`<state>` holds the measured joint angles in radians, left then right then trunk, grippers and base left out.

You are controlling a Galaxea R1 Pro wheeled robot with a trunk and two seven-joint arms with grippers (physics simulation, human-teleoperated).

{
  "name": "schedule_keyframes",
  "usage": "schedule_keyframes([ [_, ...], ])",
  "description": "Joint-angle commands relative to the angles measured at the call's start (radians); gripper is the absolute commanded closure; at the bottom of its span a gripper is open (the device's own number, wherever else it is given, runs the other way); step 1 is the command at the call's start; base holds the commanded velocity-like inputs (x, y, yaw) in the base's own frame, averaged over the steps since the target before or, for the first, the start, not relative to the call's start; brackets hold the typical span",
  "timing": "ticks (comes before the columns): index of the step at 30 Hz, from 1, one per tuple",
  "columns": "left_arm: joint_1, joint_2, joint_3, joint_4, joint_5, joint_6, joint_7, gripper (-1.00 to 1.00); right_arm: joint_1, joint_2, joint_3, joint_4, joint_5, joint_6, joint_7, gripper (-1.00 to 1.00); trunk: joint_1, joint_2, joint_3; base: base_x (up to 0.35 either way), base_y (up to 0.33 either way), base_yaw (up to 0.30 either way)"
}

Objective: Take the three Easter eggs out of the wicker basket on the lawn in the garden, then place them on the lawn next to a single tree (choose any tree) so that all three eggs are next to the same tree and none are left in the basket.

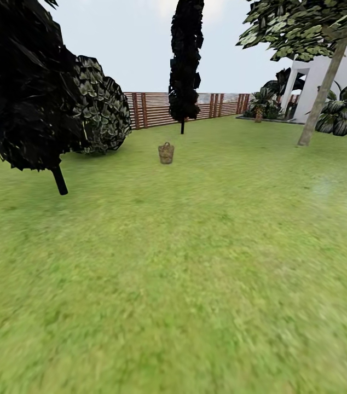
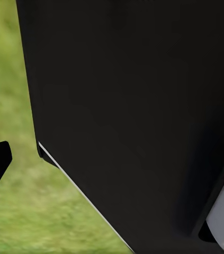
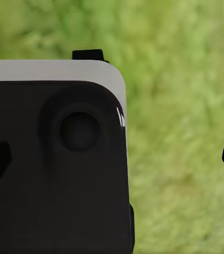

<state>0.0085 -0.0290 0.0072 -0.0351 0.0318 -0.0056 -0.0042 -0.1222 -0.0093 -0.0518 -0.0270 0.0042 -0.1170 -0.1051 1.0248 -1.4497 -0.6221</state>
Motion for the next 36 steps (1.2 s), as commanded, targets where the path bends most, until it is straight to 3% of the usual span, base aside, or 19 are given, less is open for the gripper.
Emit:
schedule_keyframes([
  [1,0.0,0.0,0.0,-0.002,0.003,-0.001,0.0,-1.0,0.0,0.0,-0.005,0.001,0.0,-0.004,-0.001,-1.0,0.0,0.0,-0.001,0.108,0.0,0.0],
  [36,0.0,0.0,0.0,-0.002,0.003,-0.001,0.0,-1.0,0.0,0.0,-0.005,0.001,0.0,-0.004,-0.001,-1.0,0.0,0.0,-0.001,0.101,0.0,0.0],
])
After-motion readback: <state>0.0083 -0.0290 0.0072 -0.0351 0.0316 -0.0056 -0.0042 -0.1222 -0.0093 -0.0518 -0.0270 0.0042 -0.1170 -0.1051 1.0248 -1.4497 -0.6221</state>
